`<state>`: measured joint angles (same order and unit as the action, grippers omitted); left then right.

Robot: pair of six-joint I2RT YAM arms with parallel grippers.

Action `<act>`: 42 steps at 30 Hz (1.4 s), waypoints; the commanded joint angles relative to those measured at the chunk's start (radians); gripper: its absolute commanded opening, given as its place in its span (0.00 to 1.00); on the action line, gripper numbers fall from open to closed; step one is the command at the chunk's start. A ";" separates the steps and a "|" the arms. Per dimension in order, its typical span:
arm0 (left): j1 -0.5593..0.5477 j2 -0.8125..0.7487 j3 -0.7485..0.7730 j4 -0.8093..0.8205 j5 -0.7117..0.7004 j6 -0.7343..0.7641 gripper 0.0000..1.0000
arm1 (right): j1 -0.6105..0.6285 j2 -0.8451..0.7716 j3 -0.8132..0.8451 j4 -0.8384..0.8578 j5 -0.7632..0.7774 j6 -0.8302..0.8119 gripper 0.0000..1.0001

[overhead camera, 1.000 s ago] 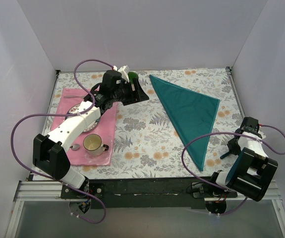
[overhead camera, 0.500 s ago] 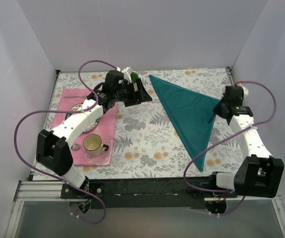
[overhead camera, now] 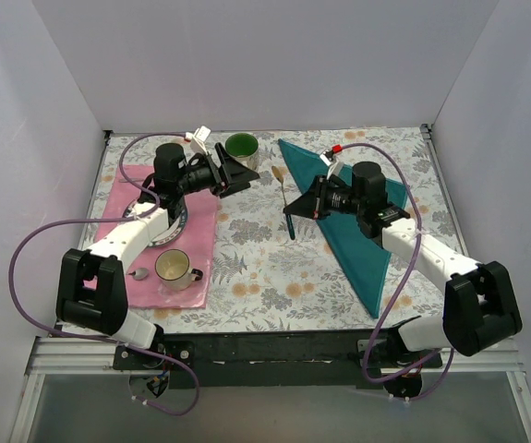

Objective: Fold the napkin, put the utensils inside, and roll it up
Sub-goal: Pass the utensil from the right arm to the left

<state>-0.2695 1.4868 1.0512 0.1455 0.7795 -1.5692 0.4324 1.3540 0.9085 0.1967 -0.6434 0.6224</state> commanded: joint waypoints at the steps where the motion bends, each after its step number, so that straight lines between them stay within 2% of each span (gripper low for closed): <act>1: -0.016 -0.062 -0.063 0.394 0.176 -0.158 0.73 | 0.009 -0.001 -0.057 0.299 -0.225 0.167 0.01; 5: -0.045 -0.042 -0.074 0.447 0.199 -0.192 0.70 | 0.014 0.014 -0.097 0.432 -0.268 0.247 0.01; 8: -0.077 -0.031 -0.056 0.408 0.181 -0.167 0.71 | 0.028 0.014 -0.092 0.431 -0.266 0.249 0.01; 12: -0.111 -0.011 -0.016 0.338 0.123 -0.160 0.70 | 0.043 0.011 -0.060 0.327 -0.246 0.183 0.01; 15: -0.125 0.006 0.019 0.263 0.078 -0.137 0.61 | 0.071 0.004 -0.019 0.203 -0.196 0.068 0.01; 16: -0.125 0.007 0.021 0.238 0.058 -0.138 0.55 | 0.087 0.002 0.018 0.088 -0.156 0.022 0.01; 19: -0.126 0.012 0.023 0.203 0.041 -0.140 0.44 | 0.124 -0.004 0.079 -0.078 -0.073 -0.111 0.01; 20: -0.128 0.016 0.027 0.192 0.047 -0.138 0.35 | 0.132 -0.009 0.089 -0.101 -0.050 -0.153 0.01; 21: -0.128 0.023 0.038 0.178 0.052 -0.132 0.31 | 0.138 -0.012 0.095 -0.127 -0.033 -0.170 0.01; 26: -0.128 0.032 0.061 0.094 0.041 -0.097 0.27 | 0.154 -0.024 0.128 -0.230 0.022 -0.239 0.01; 28: -0.128 0.030 0.067 0.092 0.037 -0.095 0.21 | 0.163 -0.023 0.139 -0.264 0.037 -0.279 0.01; 29: -0.128 0.033 0.073 0.091 0.040 -0.091 0.17 | 0.170 -0.023 0.157 -0.304 0.045 -0.297 0.01; 30: -0.128 0.038 0.081 0.089 0.050 -0.086 0.06 | 0.175 -0.021 0.170 -0.336 0.056 -0.347 0.01; 31: -0.126 0.041 0.098 0.075 0.055 -0.075 0.03 | 0.183 -0.024 0.185 -0.365 0.097 -0.368 0.01; 32: -0.126 0.044 0.104 0.074 0.063 -0.071 0.01 | 0.187 -0.024 0.200 -0.400 0.123 -0.394 0.05; 33: -0.126 0.044 0.108 0.074 0.087 -0.065 0.00 | 0.187 -0.027 0.242 -0.472 0.143 -0.414 0.13; 34: -0.126 0.046 0.125 0.074 0.102 -0.046 0.00 | 0.189 -0.027 0.265 -0.505 0.169 -0.456 0.32; 37: -0.128 0.044 0.136 0.086 0.216 -0.022 0.00 | 0.181 -0.026 0.365 -0.643 0.226 -0.544 0.52; 39: -0.128 0.027 0.130 0.107 0.276 -0.005 0.00 | 0.152 -0.042 0.375 -0.652 0.182 -0.562 0.58; 40: -0.126 0.017 0.128 0.121 0.340 0.015 0.00 | 0.140 -0.055 0.362 -0.617 0.075 -0.569 0.60; 42: -0.128 -0.012 0.121 0.120 0.385 0.095 0.00 | 0.112 -0.087 0.330 -0.564 -0.045 -0.567 0.62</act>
<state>-0.3923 1.5475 1.1507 0.2329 0.9897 -1.5902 0.5926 1.3354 1.2392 -0.3595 -0.5056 0.1329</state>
